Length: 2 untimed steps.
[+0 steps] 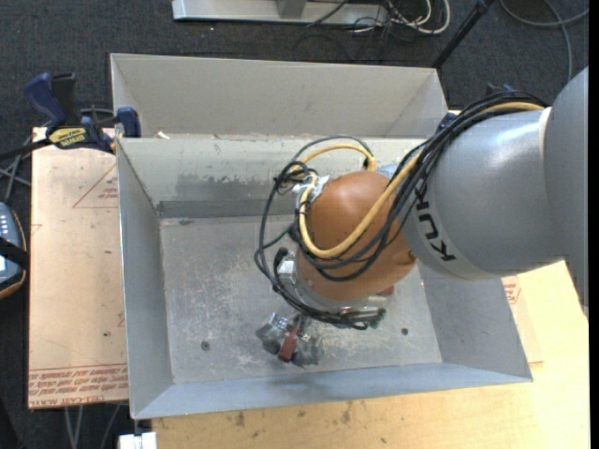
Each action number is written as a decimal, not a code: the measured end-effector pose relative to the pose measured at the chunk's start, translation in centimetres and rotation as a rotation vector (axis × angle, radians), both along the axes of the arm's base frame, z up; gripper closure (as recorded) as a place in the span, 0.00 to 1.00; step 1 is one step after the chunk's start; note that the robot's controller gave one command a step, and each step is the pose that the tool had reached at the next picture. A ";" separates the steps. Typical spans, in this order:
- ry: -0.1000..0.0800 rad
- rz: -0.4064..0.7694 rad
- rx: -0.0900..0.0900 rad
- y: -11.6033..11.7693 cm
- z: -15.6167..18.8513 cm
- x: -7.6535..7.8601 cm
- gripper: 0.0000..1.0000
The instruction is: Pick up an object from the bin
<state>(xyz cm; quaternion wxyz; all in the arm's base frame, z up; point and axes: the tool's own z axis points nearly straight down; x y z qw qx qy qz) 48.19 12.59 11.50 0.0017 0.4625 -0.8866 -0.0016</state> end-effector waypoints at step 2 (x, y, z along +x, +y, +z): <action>-0.002 0.000 0.001 -0.8 10.2 0.8 1.00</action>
Offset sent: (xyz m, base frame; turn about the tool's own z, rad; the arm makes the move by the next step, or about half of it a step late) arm 0.0114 -0.0164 0.1133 0.0053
